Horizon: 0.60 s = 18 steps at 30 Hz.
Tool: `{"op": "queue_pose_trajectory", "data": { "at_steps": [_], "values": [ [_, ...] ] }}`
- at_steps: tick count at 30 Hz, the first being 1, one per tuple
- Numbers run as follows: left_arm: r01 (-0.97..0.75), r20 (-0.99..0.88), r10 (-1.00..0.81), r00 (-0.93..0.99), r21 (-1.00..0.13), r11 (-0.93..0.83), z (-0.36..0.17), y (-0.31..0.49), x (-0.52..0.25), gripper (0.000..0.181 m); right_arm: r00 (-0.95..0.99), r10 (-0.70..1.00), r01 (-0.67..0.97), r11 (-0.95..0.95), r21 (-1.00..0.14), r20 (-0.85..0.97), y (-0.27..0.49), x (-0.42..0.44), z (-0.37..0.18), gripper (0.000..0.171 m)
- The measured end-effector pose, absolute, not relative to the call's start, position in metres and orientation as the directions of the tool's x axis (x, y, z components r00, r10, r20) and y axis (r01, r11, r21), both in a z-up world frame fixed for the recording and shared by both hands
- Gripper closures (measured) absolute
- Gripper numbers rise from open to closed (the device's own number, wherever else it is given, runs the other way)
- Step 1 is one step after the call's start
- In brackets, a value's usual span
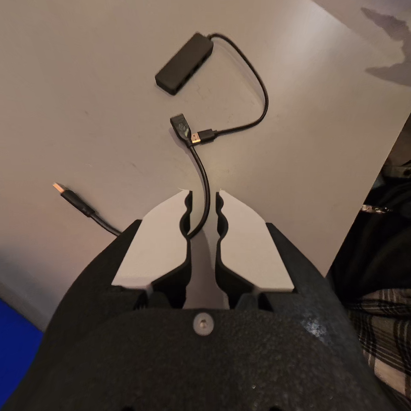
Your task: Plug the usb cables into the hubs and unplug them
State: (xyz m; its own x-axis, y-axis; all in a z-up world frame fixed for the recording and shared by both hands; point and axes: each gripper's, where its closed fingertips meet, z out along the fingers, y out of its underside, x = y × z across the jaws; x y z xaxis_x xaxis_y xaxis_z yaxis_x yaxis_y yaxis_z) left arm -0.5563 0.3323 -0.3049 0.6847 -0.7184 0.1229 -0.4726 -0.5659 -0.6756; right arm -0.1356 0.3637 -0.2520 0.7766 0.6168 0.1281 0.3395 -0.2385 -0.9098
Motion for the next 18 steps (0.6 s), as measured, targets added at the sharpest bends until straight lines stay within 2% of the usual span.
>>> {"op": "queue_pose_trajectory", "data": {
  "at_steps": [9, 18],
  "values": [
    [-0.38, 0.063, -0.739, 0.671, -0.826, -0.416, -0.244, 0.378, -0.532, 0.156, 0.76, 0.634, 0.362, -0.235, -0.902, 0.14, 0.366, -0.143, -0.252, 0.045],
    [-0.208, 0.111, -0.761, 0.639, -0.928, -0.31, -0.237, 0.442, -0.504, 0.152, 0.737, 0.661, 0.39, -0.244, -0.888, 0.142, 0.378, -0.153, -0.254, 0.046]
  ]
}}
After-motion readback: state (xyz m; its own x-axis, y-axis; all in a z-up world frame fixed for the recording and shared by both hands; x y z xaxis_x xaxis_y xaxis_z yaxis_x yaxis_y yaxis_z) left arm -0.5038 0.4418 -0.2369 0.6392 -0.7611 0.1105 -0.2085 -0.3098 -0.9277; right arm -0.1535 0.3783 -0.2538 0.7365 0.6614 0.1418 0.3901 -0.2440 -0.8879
